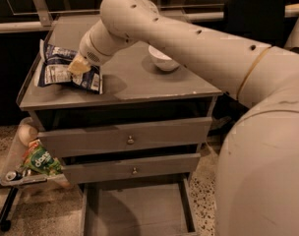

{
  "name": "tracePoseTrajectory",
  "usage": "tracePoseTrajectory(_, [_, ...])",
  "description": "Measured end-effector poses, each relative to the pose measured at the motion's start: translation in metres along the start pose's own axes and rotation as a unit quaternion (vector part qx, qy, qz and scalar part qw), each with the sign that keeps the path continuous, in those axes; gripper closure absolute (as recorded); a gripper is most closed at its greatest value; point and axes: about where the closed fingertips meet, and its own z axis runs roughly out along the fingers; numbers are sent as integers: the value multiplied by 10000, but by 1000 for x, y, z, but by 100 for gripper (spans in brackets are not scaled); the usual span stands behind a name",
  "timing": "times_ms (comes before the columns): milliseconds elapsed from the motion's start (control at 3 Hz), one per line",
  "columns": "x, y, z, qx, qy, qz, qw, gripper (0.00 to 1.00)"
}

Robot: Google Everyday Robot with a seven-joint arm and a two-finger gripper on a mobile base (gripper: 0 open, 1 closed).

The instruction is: Pick blue chip bag from bottom drawer and place on counter

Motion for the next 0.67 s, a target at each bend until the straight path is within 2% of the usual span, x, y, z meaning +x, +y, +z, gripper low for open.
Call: tracePoseTrajectory(667, [-2, -1, 0, -15, 4, 5, 10000, 59])
